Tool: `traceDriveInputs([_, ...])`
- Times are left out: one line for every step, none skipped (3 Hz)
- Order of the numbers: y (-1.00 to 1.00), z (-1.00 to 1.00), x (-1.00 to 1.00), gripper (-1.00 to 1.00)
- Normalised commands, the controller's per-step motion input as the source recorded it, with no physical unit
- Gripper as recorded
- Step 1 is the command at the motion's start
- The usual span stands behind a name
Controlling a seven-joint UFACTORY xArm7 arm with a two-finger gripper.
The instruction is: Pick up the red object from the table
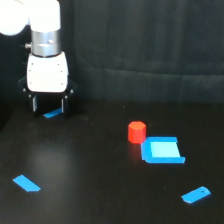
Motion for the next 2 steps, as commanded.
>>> traceDriveInputs([-0.62,0.24,0.67,0.91])
traceDriveInputs([-0.69,-0.05,0.81,1.00])
